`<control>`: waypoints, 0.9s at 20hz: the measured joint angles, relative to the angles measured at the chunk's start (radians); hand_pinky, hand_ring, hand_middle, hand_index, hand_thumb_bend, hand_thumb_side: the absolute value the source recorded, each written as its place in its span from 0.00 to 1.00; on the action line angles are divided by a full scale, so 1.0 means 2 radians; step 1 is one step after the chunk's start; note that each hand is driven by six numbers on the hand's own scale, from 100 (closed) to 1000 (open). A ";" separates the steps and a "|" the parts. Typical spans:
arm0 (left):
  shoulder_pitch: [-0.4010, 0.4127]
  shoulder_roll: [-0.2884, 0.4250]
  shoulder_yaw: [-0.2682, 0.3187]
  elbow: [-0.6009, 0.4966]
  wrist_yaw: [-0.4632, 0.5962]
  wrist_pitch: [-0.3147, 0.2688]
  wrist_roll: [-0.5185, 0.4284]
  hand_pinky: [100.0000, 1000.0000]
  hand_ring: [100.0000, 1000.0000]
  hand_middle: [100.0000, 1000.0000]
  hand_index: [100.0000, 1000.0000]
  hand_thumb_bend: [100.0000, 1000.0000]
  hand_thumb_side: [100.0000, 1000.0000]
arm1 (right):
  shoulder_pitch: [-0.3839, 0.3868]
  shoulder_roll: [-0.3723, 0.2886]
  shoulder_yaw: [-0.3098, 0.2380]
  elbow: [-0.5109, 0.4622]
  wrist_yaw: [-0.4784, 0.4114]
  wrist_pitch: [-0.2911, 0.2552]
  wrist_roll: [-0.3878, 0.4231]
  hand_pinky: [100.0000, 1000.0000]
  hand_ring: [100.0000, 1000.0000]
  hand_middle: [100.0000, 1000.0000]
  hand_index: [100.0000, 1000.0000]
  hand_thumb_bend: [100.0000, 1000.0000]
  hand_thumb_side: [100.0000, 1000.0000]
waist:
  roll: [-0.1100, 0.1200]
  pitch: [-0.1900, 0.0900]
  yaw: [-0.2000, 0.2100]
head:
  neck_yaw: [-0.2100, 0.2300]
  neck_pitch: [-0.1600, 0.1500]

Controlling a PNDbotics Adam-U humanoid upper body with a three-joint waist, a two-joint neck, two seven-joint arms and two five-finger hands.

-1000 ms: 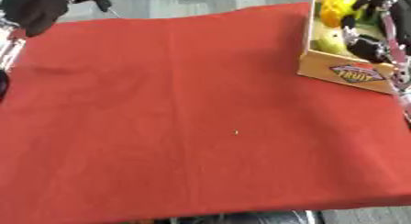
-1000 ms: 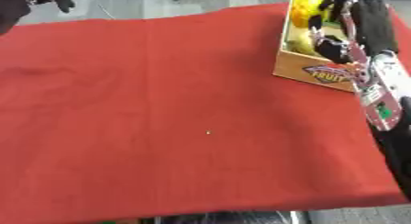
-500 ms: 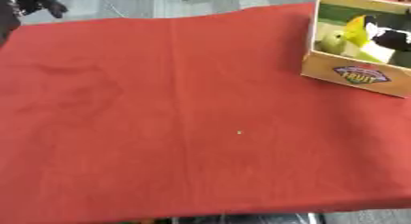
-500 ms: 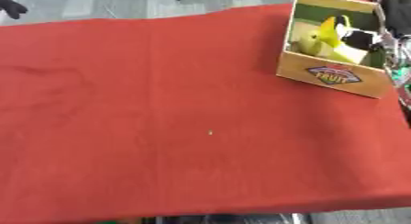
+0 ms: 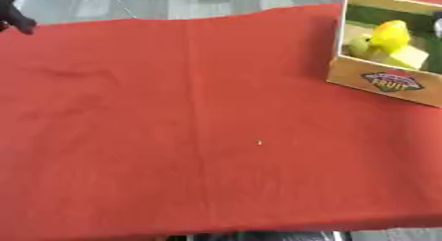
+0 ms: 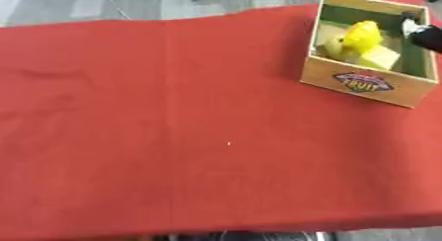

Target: Pick up the objects with one hand, pass them to the other hand, and then place them into the box on the other side of the table.

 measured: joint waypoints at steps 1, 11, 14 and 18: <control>0.006 -0.005 0.006 -0.001 -0.007 -0.001 0.003 0.71 0.47 0.46 0.65 0.05 0.80 | 0.009 -0.002 -0.004 -0.011 -0.008 -0.004 -0.007 0.81 0.88 0.54 0.89 0.09 0.53 | 0.000 0.000 0.000 | 0.001 0.000; 0.056 -0.078 0.071 -0.015 -0.075 -0.019 0.045 0.72 0.48 0.46 0.64 0.08 0.79 | 0.125 0.060 -0.050 -0.143 -0.090 -0.072 -0.082 0.74 0.90 0.48 0.85 0.00 0.53 | -0.011 0.000 -0.012 | 0.020 -0.007; 0.070 -0.113 0.088 -0.022 -0.087 -0.018 0.064 0.72 0.48 0.46 0.64 0.11 0.80 | 0.195 0.155 -0.054 -0.278 -0.158 -0.093 -0.078 0.73 0.89 0.47 0.83 0.00 0.58 | -0.018 -0.005 -0.022 | 0.035 -0.010; 0.089 -0.147 0.099 -0.034 -0.094 -0.015 0.083 0.72 0.49 0.47 0.65 0.12 0.80 | 0.226 0.247 -0.056 -0.407 -0.231 -0.079 -0.047 0.70 0.86 0.45 0.79 0.00 0.67 | -0.020 -0.022 -0.027 | 0.058 -0.009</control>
